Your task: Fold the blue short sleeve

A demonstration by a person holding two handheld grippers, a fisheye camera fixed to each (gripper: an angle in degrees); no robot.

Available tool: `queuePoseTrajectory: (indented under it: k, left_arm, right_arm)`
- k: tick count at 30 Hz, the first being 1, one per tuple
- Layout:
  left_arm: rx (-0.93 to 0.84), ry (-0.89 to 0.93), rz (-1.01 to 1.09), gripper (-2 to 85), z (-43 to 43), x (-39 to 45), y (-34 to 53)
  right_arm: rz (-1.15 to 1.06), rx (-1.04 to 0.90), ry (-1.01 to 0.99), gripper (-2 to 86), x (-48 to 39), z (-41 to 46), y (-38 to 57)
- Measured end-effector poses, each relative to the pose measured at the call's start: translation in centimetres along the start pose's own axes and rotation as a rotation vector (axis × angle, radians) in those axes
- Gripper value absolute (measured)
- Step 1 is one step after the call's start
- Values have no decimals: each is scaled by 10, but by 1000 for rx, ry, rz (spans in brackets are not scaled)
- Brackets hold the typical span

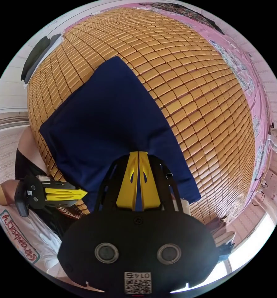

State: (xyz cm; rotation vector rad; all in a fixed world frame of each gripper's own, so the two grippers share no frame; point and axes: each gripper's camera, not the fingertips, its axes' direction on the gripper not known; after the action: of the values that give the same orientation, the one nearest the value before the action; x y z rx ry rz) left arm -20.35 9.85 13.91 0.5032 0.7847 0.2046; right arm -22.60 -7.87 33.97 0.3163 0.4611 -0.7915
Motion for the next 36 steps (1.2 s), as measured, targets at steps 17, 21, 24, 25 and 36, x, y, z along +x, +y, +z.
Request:
queuePoseTrajectory:
  k: [17, 21, 24, 25, 36]
  left_arm:
    - [87, 52, 87, 43, 18, 20, 33]
    - [194, 117, 181, 117, 16, 43, 37]
    - [217, 144, 234, 135, 27, 62, 30]
    - [205, 136, 261, 140, 34, 70, 25]
    - [47, 50, 450, 198, 104, 128, -22]
  right_arm:
    - [209, 320, -156, -7, 73, -17, 94]
    - [398, 507, -169, 12, 75, -7, 242]
    - [585, 482, -224, 72, 68, 30, 338]
    - [616, 473, -250, 80, 66, 38, 355]
    - [814, 673, -622, 17, 71, 103, 494]
